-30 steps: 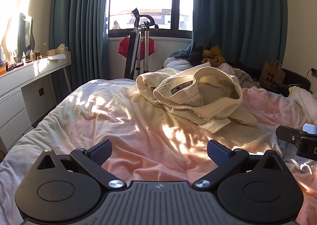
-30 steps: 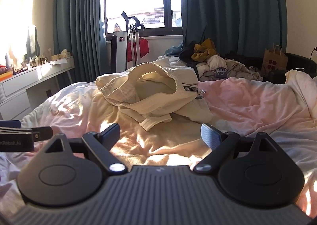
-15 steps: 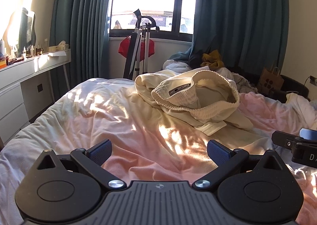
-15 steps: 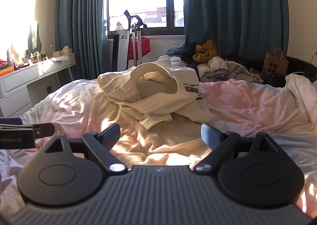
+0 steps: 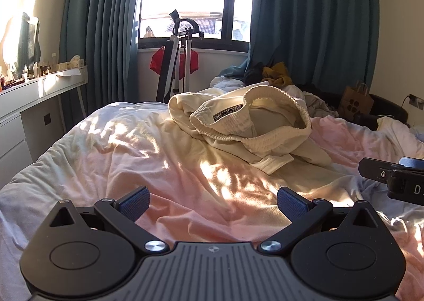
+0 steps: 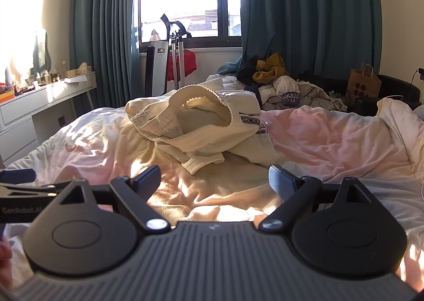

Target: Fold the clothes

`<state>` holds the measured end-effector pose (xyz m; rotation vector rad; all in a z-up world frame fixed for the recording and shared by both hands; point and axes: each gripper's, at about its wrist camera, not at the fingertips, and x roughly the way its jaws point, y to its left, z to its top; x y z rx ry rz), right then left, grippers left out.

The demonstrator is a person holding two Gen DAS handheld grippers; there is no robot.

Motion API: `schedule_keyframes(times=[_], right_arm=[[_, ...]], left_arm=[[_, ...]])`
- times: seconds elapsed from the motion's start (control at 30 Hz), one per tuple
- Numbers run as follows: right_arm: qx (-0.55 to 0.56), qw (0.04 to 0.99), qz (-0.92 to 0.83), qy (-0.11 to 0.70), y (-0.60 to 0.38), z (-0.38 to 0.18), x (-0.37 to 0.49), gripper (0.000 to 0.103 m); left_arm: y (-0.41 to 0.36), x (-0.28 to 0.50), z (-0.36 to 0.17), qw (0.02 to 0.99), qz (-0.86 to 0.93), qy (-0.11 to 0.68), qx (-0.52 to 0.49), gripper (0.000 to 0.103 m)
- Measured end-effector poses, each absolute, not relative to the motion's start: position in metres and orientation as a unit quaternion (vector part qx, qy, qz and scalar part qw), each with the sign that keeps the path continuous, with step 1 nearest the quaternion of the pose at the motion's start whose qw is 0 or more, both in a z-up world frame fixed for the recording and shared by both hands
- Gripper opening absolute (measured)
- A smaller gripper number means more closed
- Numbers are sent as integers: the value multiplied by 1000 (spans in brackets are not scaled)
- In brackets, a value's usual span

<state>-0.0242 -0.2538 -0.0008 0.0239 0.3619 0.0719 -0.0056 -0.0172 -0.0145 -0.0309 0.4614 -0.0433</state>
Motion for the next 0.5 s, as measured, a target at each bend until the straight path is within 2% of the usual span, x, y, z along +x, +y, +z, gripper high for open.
schedule_keyframes(times=[0.5], right_arm=[[20,984,36,173,-259,5,-30,90]], left_arm=[[-28,-7,-18,974,-24,226,-2,103]])
